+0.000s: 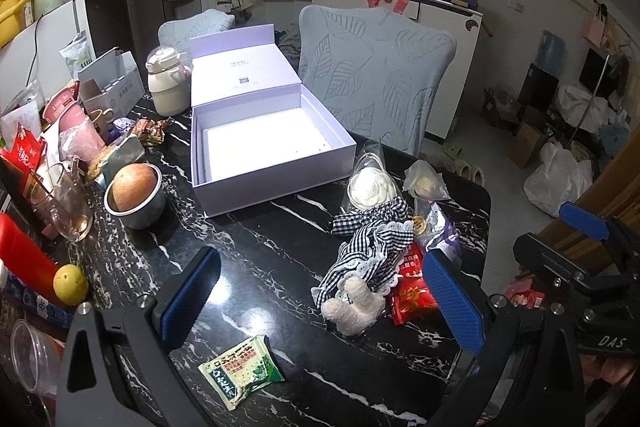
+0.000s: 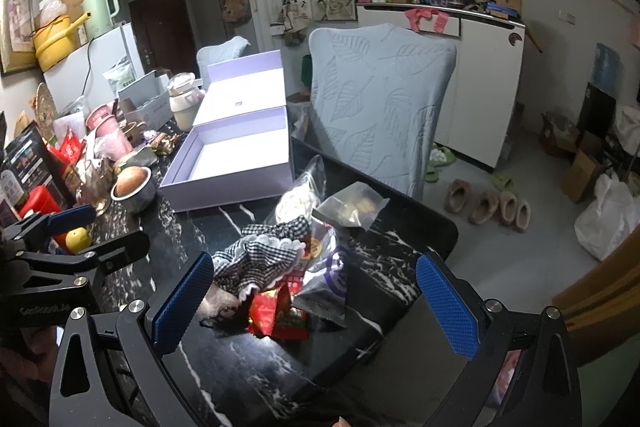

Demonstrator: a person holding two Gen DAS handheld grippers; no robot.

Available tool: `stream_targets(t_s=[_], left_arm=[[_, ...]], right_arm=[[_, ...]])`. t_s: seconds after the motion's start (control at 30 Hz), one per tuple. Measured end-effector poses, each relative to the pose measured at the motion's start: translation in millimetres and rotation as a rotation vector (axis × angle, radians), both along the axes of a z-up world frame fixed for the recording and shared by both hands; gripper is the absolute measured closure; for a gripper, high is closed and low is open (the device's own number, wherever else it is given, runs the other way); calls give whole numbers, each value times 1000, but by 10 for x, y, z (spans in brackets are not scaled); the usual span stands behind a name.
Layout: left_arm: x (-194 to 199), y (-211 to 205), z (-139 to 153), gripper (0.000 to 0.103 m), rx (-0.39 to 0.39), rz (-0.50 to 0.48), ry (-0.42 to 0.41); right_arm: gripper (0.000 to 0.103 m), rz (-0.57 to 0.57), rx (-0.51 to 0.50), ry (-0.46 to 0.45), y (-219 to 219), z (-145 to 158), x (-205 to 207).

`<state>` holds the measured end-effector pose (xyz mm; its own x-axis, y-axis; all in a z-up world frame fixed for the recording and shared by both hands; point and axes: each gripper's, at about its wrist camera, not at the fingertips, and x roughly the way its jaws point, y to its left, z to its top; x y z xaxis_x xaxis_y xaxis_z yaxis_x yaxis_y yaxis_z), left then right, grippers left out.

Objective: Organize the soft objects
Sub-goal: 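Reach the left tool to the gingham plush doll while the right tool reaches the silver-purple snack bag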

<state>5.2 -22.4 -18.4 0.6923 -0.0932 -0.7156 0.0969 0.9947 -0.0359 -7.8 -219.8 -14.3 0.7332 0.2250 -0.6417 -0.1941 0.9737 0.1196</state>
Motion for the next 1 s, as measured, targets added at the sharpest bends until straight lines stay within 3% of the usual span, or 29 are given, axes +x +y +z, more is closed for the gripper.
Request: stream_targets(t_s=[0.57,1.0], left_arm=[[319,-112,-627,0,-75,-31,126],[675,-252,-969,1,-60,-44,212]], right_arm=[[0,88,27,114,-109,-600,449],[1,167,63,173,-195,-837,739]])
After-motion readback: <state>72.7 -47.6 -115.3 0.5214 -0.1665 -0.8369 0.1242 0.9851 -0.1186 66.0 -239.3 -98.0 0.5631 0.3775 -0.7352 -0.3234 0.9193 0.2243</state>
